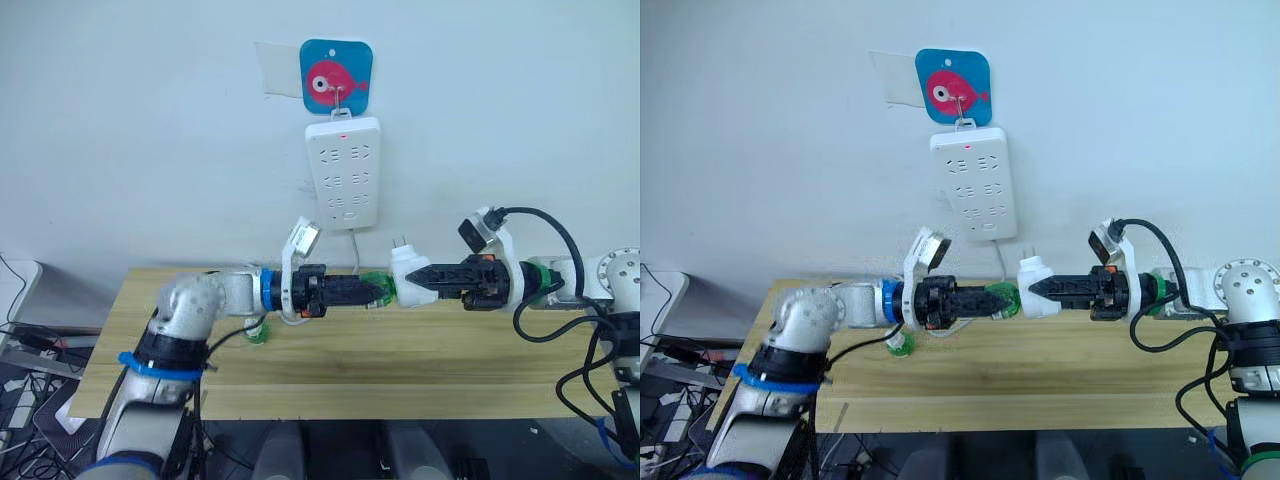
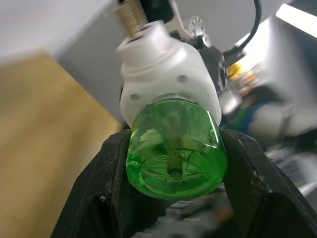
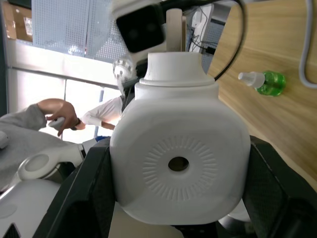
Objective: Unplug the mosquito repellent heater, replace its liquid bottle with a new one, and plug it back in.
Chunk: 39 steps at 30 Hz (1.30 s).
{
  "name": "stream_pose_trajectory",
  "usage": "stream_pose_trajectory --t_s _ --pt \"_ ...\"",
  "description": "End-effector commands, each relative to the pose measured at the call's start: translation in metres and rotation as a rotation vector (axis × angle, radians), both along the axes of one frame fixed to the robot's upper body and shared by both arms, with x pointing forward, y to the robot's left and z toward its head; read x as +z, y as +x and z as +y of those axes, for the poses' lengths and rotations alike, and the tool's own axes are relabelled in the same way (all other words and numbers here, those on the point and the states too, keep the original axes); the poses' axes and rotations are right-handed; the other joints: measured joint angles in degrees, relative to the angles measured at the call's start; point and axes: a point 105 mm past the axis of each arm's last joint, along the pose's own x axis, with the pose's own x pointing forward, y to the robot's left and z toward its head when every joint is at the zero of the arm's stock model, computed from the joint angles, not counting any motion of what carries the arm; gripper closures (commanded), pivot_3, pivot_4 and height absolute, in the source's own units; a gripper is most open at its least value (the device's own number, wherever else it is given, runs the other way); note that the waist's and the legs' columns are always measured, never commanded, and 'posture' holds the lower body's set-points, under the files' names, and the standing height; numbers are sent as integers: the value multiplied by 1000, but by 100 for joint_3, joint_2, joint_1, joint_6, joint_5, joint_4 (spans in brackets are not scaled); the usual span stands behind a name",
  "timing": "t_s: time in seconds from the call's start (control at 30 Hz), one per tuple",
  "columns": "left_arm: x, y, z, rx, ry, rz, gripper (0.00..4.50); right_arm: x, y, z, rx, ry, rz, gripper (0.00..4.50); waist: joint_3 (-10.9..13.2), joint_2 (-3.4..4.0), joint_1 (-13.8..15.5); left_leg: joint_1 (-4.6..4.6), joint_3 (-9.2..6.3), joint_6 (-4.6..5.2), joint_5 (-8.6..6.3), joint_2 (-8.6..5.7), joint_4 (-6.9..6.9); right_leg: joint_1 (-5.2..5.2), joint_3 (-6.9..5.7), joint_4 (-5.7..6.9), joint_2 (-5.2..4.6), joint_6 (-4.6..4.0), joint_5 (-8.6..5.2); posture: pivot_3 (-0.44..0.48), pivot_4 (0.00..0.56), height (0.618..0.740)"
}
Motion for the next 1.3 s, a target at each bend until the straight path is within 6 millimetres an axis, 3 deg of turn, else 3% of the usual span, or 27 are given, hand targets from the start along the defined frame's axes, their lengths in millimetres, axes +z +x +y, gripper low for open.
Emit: stream_pose_trajectory --t_s 0.03,0.2,0.3,0.43,0.47,0.53,0.63,0.77,0.93,1.13,1.3 --pt "9 -6 3 -55 -64 81 1520 -3 -2 -4 5 -33 -2 1535 1 -1 -17 -1 3 0 0 0 -2 -1 2 -3 0 0 0 -74 204 740" --pt "10 1 -3 3 -66 71 97 -3 -1 -5 -3 -11 -2 1535 8 -4 -31 -7 14 -27 15 3 -1 -12 17 -1 -10 -1 0 -79 204 740" --pt "15 4 3 78 -20 -55 0 -3 -2 -7 -10 0 2 1535 8 -5 -33 -4 17 -32 18 1 2 -11 31 6 -17 -1 1 -80 204 740" --pt "16 10 16 206 147 -565 0 -2 4 -13 -57 8 0 1535 12 -5 -66 2 25 -37 21 -6 -4 -11 47 6 -10 -1 2 -66 198 740" --pt "14 11 20 229 194 -773 0 -1 7 -15 -79 17 1 1535 12 -5 -64 6 29 -39 22 -6 -8 -11 49 6 -9 -1 2 -56 195 740" --pt "15 -2 24 213 204 -1091 0 0 13 -19 -116 34 4 1535 11 -3 -55 10 37 -40 23 -4 -16 -11 49 -1 -7 -3 3 -51 196 740" --pt "16 -17 25 211 182 -1428 0 1 17 -22 -149 44 11 1535 11 -3 12 1 41 -41 22 1 -14 -14 59 -9 -13 -3 3 -39 192 740" --pt "5 -21 26 176 208 -1862 0 0 22 -25 -178 52 26 1535 11 -3 129 -2 44 -16 9 -3 -7 -13 59 -6 -18 -3 9 -37 192 740" --pt "-6 -7 15 186 208 -2094 0 4 22 -19 -151 65 19 1535 11 -2 190 -1 47 -12 7 -3 1 -7 58 -9 -27 14 25 -35 184 740" --pt "-6 9 0 239 176 -2198 0 11 14 -15 -103 79 6 1535 11 -3 195 -3 57 -11 7 1 4 -10 54 -10 -39 24 31 -46 179 740" --pt "-6 11 -6 230 140 -2237 0 12 8 -11 -89 92 -5 1535 8 -2 171 -5 57 -11 7 4 4 -13 54 -5 -40 24 31 -72 170 740"
